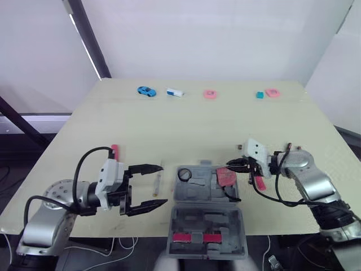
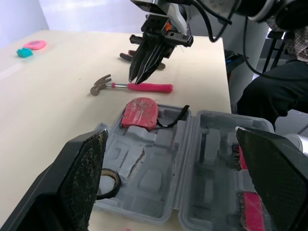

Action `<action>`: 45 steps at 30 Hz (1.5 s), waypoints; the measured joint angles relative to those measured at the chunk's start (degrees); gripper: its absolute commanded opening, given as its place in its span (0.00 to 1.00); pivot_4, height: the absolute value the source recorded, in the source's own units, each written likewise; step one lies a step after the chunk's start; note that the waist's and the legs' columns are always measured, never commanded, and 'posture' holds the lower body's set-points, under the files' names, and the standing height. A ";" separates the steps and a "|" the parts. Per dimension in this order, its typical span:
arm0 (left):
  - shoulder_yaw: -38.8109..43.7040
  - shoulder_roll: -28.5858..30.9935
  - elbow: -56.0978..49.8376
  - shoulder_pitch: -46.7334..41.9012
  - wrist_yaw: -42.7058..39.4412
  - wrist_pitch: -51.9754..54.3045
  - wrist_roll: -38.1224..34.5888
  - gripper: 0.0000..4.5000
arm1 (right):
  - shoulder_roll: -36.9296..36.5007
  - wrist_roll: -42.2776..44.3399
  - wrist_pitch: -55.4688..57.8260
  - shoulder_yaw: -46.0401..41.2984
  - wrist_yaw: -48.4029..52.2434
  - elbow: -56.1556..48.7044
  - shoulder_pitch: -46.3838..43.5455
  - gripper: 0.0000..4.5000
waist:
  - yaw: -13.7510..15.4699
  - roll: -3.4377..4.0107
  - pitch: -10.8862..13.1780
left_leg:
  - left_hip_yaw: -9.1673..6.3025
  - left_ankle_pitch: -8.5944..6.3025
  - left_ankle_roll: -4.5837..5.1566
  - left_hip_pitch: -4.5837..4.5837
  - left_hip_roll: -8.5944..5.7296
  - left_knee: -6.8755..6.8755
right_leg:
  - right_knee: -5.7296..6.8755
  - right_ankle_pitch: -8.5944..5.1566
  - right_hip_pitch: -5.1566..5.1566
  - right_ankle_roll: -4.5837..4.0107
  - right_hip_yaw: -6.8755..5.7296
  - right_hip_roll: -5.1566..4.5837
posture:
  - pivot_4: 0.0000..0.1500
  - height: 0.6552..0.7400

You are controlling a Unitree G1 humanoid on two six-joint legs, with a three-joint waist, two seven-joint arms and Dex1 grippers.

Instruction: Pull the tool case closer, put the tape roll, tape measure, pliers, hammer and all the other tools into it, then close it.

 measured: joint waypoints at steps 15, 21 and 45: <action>-0.13 -0.17 0.87 -0.60 -1.06 -0.06 0.16 1.00 | 5.84 4.28 -18.67 -2.67 -3.14 14.60 4.92 0.14 | -0.04 0.00 0.00 | 0.02 0.00 0.00 0.01 0.00 0.00 | 0.00 0.00 0.01 0.01 0.03 0.00 | 1.00 1.00; -0.12 -0.15 0.89 -0.68 -1.16 -0.05 0.16 1.00 | 7.29 4.79 -24.97 -3.52 -2.49 22.70 4.36 0.14 | -0.03 0.00 0.00 | 0.01 0.00 0.00 0.01 0.00 -0.01 | -0.01 0.00 0.02 0.00 0.03 0.00 | 1.00 1.00; -0.11 -0.16 2.25 -0.61 -2.27 -0.62 0.65 1.00 | 6.88 -5.63 -22.15 3.70 -6.80 30.16 0.61 0.14 | -0.44 -0.70 -0.86 | 0.05 0.00 0.00 1.16 0.08 -0.32 | -0.01 -0.12 0.68 -0.29 0.28 0.03 | 1.00 1.00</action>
